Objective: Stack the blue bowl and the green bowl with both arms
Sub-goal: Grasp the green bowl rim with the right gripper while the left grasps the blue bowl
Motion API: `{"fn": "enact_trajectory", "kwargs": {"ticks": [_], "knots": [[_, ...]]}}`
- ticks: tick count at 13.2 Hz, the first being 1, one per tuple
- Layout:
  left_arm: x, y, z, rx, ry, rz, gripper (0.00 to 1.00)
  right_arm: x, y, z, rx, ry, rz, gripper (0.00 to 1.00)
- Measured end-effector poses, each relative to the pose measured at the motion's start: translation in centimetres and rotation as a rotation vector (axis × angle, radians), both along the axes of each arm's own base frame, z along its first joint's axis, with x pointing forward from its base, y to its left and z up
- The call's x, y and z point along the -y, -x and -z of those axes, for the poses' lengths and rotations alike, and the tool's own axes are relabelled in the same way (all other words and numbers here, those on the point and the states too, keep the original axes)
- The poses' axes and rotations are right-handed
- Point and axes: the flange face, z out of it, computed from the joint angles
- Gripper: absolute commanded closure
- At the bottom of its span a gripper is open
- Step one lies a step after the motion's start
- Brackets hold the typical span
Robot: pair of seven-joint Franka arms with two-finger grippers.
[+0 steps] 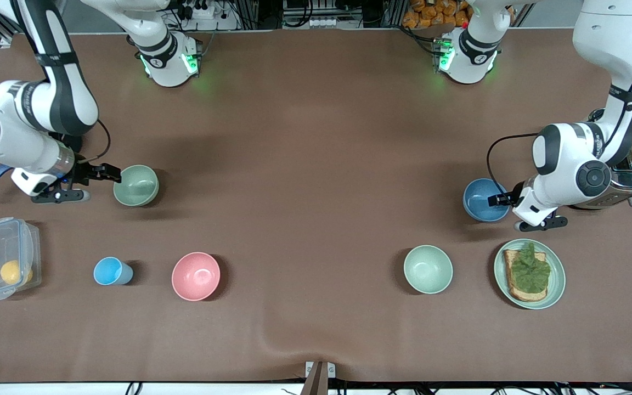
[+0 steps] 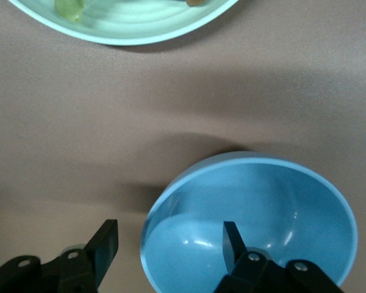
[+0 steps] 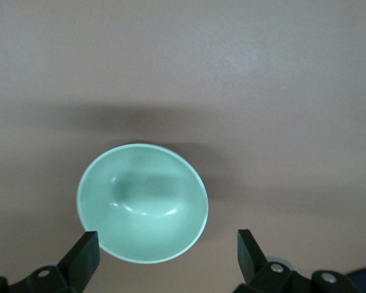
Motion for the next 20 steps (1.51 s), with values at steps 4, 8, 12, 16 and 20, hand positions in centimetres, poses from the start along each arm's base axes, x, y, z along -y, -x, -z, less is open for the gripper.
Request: {"fn": "enact_trajectory", "kwargs": {"ticks": [4, 8, 12, 16, 20], "knots": [[-1.3, 0.0, 0.6, 0.001, -0.003, -0.019, 0.51, 2.3, 0.2, 3.9, -0.01, -0.007, -0.028, 0.21], [-1.2, 0.0, 0.6, 0.002, -0.002, -0.017, 0.79, 2.5, 1.2, 6.9, 0.014, -0.001, -0.024, 0.5], [-1.2, -0.1, 0.4, 0.006, -0.002, -0.019, 1.0, 2.5, 1.9, 8.7, 0.016, 0.001, -0.022, 1.0], [-1.0, -0.3, -0.3, 0.019, -0.002, -0.016, 1.0, 2.4, 1.9, 8.5, 0.008, -0.011, 0.001, 1.0], [0.0, -1.3, -3.0, 0.063, 0.001, 0.002, 1.0, 0.8, 2.0, 8.2, -0.068, -0.115, 0.137, 1.0]]}}
